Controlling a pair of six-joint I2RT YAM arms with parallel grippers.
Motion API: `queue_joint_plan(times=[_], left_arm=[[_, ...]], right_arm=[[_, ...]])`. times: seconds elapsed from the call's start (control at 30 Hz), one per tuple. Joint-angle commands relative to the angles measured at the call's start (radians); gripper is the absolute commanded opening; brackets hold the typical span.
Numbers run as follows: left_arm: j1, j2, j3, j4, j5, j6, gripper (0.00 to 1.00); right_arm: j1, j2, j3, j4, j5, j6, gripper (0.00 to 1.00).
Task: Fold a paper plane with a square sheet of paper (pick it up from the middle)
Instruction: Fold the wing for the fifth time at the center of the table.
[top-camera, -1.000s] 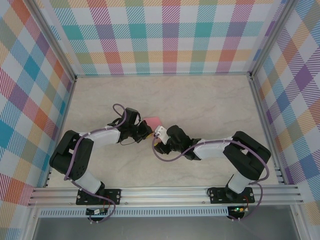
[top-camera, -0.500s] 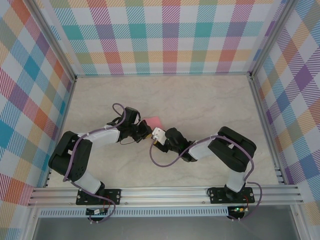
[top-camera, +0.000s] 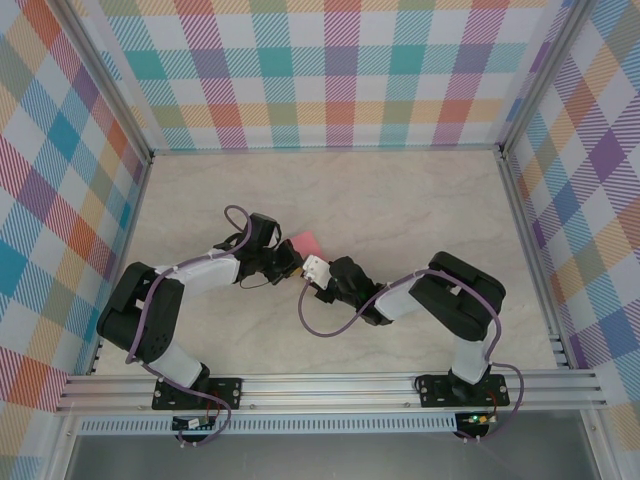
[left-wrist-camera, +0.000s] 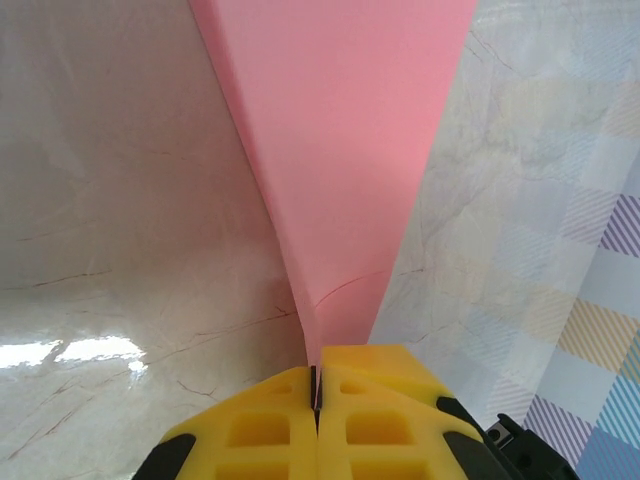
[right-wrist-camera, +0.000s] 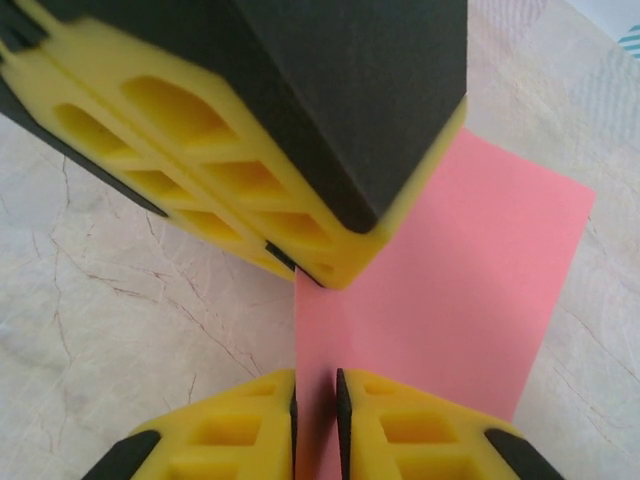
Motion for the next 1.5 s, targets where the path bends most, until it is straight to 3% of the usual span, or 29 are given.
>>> queue_joint_plan(times=[0.0,0.13,0.37,0.47,0.7,1.03,1.47], left_arm=[[0.002,-0.040,0.031,-0.050,-0.006,0.023,0.05],[0.021,-0.058,0.032,-0.065,-0.008,0.035,0.20],[0.082,-0.166,0.021,-0.130,-0.062,0.083,0.56],[0.095,-0.212,0.005,-0.139,-0.086,0.103,0.67],[0.096,-0.246,-0.036,-0.121,-0.091,0.127,0.73],[0.096,-0.216,-0.101,-0.014,-0.024,0.130,0.74],[0.068,-0.135,-0.121,0.115,0.010,0.137,0.74]], right_arm=[[0.005,0.012,-0.006,0.036,0.008,0.012,0.10],[0.002,0.000,-0.006,0.015,-0.018,0.063,0.02],[-0.044,-0.057,-0.009,-0.071,-0.149,0.273,0.00],[-0.075,-0.082,0.008,-0.125,-0.210,0.374,0.00],[-0.142,-0.095,0.057,-0.233,-0.337,0.557,0.00],[-0.223,-0.052,0.102,-0.284,-0.496,0.722,0.00],[-0.287,0.008,0.121,-0.210,-0.675,0.935,0.00]])
